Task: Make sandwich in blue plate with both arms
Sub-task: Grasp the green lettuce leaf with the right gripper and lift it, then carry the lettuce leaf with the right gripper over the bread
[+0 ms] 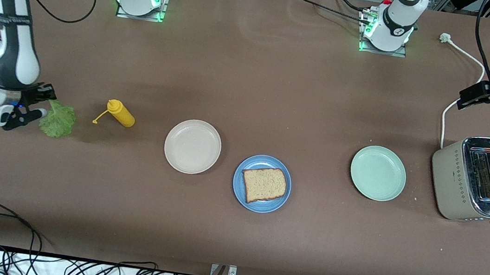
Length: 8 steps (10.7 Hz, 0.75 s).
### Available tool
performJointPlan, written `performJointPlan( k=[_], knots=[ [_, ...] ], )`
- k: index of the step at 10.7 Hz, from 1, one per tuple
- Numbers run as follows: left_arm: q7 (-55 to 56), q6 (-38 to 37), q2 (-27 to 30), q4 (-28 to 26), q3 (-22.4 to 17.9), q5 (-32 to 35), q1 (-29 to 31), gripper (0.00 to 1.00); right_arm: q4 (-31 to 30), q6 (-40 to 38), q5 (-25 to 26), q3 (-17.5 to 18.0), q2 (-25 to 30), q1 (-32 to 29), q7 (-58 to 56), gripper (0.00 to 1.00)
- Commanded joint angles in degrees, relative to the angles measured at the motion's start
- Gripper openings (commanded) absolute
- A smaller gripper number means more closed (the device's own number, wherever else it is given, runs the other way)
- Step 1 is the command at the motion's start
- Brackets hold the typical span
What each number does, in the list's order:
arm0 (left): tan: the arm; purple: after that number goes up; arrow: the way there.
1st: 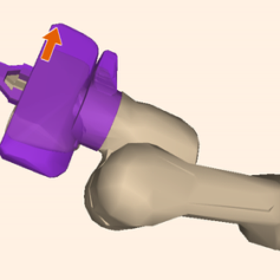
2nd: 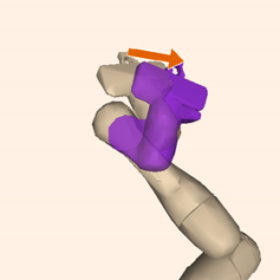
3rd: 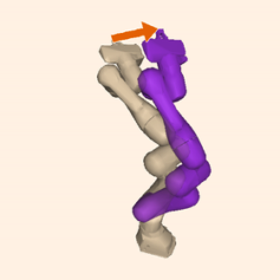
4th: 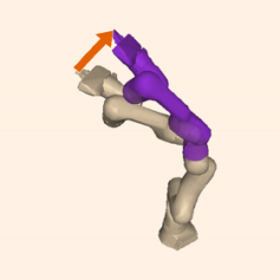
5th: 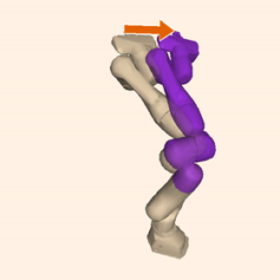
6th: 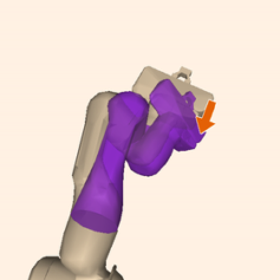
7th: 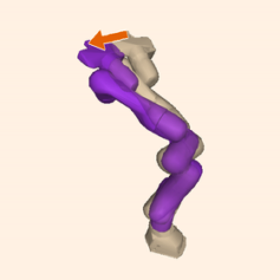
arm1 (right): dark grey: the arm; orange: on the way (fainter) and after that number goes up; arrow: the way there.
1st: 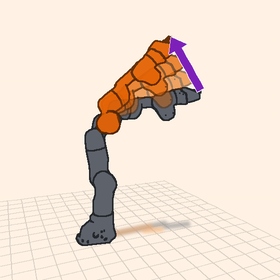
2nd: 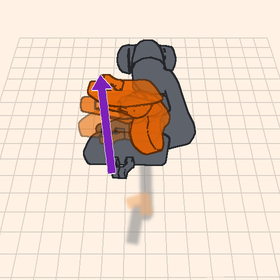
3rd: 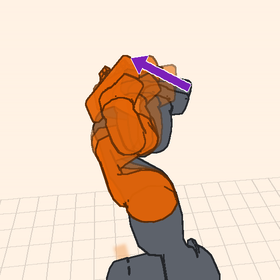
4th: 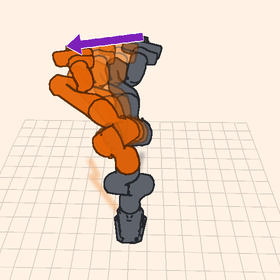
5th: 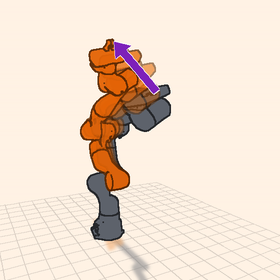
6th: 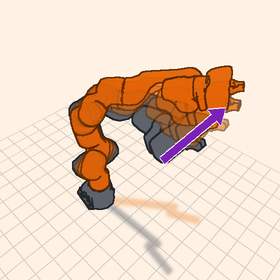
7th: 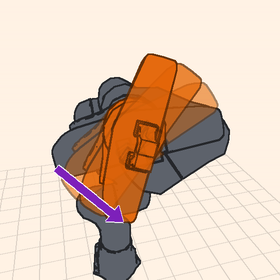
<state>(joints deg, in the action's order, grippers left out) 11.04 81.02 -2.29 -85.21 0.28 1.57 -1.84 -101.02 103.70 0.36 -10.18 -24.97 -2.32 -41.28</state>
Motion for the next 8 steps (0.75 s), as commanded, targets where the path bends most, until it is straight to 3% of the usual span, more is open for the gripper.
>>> performJointPlan(
  k=[1, 4, 5, 8],
  knots=[
    [-0.67, -1.31, -0.70, 1.89, -0.02, 0.02, 0.17, 1.00, 17.64, -16.64, -0.45, 4.79, -0.08, -0.32, -0.30, 0.00],
    [-0.58, -1.22, -0.70, 1.89, 0.16, 0.02, -0.18, 1.00, 26.47, -21.60, -0.79, 11.39, -0.07, 1.26, 1.28, 0.00],
    [-0.58, -1.31, -0.70, 1.89, 0.07, 0.02, -0.18, 1.00, 27.71, -21.08, -0.97, 15.24, -0.07, 1.53, 3.11, 0.00],
    [-0.49, -1.22, -0.70, 1.89, 0.07, 0.02, 0.00, 1.00, 29.13, -10.15, -6.66, 26.76, -1.39, 2.14, 11.02, 0.00]
  ],
)
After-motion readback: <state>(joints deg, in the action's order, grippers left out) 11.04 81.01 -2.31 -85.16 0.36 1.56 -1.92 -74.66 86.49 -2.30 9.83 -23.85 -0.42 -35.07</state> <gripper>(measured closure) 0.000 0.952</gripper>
